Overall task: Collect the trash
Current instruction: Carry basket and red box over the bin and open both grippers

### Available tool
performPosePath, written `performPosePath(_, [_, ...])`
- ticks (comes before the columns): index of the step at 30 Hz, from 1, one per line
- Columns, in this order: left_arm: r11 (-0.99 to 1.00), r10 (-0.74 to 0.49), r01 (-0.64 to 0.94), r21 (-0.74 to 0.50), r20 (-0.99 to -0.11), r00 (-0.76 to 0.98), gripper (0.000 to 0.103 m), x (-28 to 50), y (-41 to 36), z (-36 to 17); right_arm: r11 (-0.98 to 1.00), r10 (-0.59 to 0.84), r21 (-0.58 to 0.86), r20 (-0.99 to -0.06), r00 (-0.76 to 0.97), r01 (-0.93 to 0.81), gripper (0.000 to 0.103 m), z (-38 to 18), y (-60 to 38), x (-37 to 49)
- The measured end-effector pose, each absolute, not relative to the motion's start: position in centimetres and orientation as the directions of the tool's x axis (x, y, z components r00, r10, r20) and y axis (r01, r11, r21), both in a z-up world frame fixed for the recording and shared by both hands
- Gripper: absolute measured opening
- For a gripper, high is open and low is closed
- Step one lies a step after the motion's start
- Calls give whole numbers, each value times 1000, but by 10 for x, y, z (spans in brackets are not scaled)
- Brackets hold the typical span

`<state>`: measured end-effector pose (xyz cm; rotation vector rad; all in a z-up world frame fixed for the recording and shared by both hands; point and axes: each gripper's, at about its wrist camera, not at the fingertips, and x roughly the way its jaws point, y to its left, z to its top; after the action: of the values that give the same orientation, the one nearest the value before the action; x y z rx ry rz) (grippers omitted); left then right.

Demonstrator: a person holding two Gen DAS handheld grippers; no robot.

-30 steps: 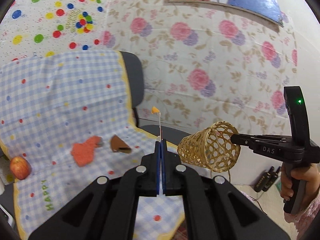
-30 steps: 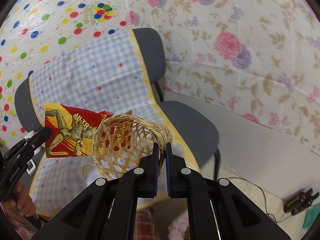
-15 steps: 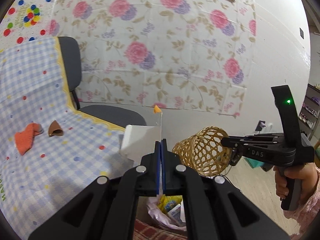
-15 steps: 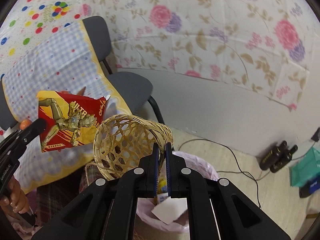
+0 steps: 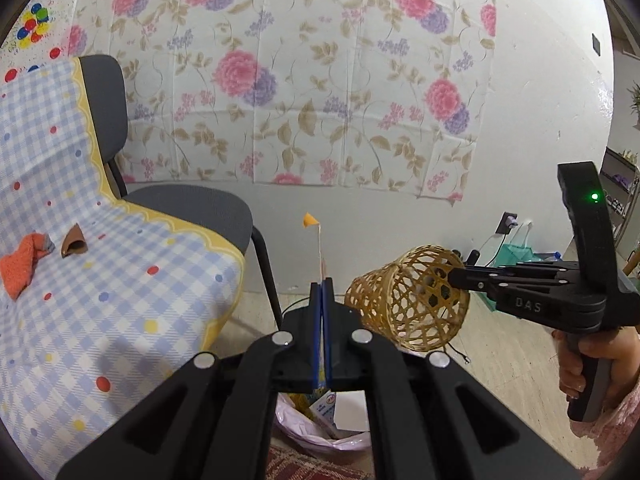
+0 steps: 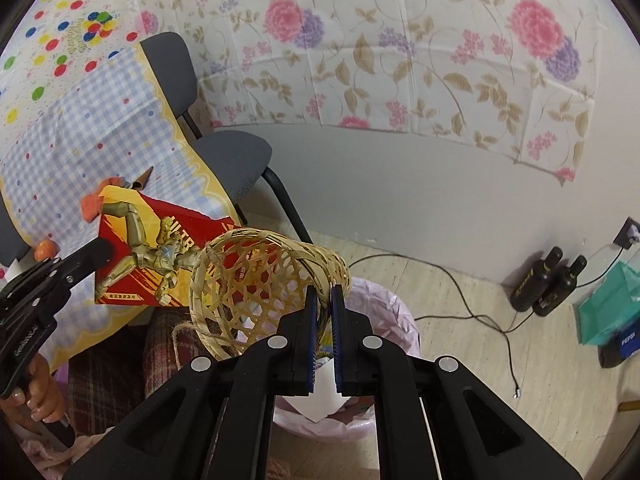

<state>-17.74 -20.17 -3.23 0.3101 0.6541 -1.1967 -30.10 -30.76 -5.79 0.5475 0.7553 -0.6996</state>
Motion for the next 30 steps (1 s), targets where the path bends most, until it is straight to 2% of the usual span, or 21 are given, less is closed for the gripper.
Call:
performPosePath(12, [358, -698, 927, -114, -692, 184, 1, -159, -237, -62, 643, -292, 251, -793, 534, 723, 13, -90, -329, -286])
performPosePath(13, [353, -696, 928, -122, -697, 174, 5, -158, -239, -63, 644, -285, 255, -795, 536, 721, 13, -92, -330, -284])
performPosePath(14, [356, -695, 926, -126, -699, 172, 19, -156, -240, -64, 642, -283, 255, -798, 533, 723, 15, -94, -332, -283])
performPosePath(15, [362, -694, 924, -126, -698, 176, 42, -156, -241, -65, 643, -273, 259, -801, 532, 721, 28, -95, -333, -281])
performPosePath(16, [366, -699, 921, -133, -693, 178, 47, -154, -240, -65, 647, -265, 259, -806, 530, 718, 37, -96, -334, -280])
performPosePath(17, [371, -703, 918, -139, -688, 180, 48, -152, -239, -63, 650, -269, 251, -807, 525, 717, 46, -96, -334, -279])
performPosePath(20, [402, -702, 906, -132, -679, 213, 48, -145, -231, -56, 653, -304, 230, -794, 527, 722, 46, -87, -332, -281])
performPosePath(25, [496, -686, 860, -121, -661, 303, 54, -125, -206, -41, 665, -370, 208, -742, 559, 717, 46, -60, -329, -279])
performPosePath(30, [571, -662, 813, -115, -649, 374, 56, -106, -178, -29, 708, -373, 227, -684, 627, 668, 46, -38, -319, -263])
